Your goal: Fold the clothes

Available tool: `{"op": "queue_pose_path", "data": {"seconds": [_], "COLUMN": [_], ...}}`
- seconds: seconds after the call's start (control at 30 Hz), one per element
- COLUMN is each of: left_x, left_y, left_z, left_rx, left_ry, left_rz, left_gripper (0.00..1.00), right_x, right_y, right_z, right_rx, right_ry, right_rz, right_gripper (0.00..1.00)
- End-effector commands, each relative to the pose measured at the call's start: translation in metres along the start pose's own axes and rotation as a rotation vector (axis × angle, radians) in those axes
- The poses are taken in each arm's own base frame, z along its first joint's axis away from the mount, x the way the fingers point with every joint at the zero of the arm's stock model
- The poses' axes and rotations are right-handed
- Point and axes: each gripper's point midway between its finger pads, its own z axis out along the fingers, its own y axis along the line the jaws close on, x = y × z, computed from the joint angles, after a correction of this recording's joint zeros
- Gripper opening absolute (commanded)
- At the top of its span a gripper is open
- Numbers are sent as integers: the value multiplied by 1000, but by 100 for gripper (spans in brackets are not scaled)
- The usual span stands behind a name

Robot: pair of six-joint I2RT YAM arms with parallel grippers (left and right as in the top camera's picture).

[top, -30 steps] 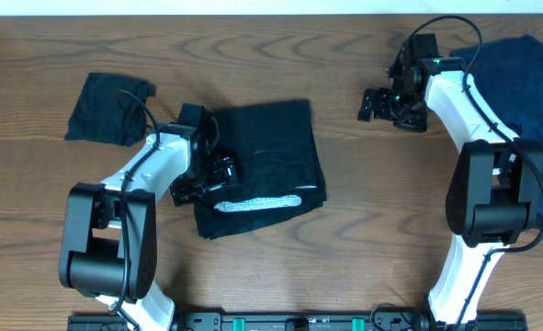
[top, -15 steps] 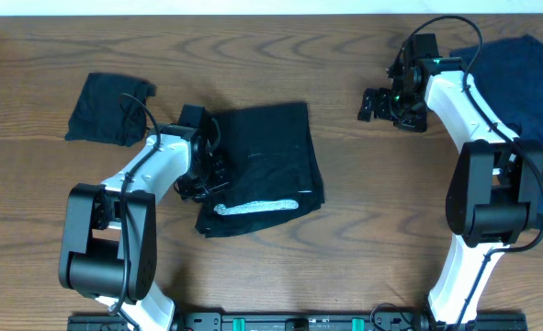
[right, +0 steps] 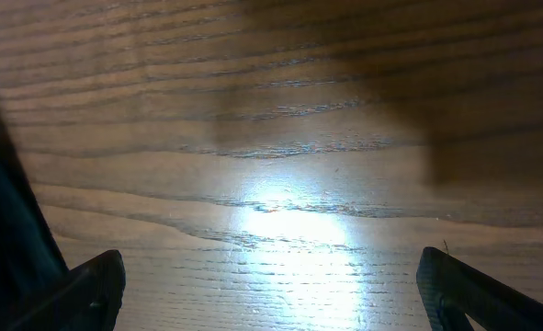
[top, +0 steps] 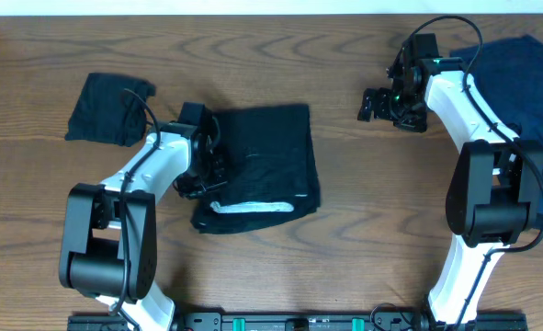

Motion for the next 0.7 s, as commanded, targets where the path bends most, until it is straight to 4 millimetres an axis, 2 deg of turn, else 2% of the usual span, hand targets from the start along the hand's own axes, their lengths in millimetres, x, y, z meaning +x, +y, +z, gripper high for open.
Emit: {"op": "queue_pose_path", "data": {"seconds": [0.0,0.2,0.4,0.67], "left_x": [-32,-74,-108,-146], "left_y": [14,10,18,29], "left_z": [-13,-51,-90,-157], "left_rx": [-121,-171,-295,-463], "left_ry": [-109,-265,-404,-597], "left_rz": [71,96,129,140], "left_gripper": [6,6,6,6], "right_x": [-7,-7,-7,-7], "right_y": [6,6,6,6], "right_z": [-12,-12,-12,-12], "right_rx": [-3,-3,-3,-3], "right_ry": [-37,-37,-37,-37], "right_rz": [-23,-23,-23,-23], "right_gripper": [99,99,99,99]}}
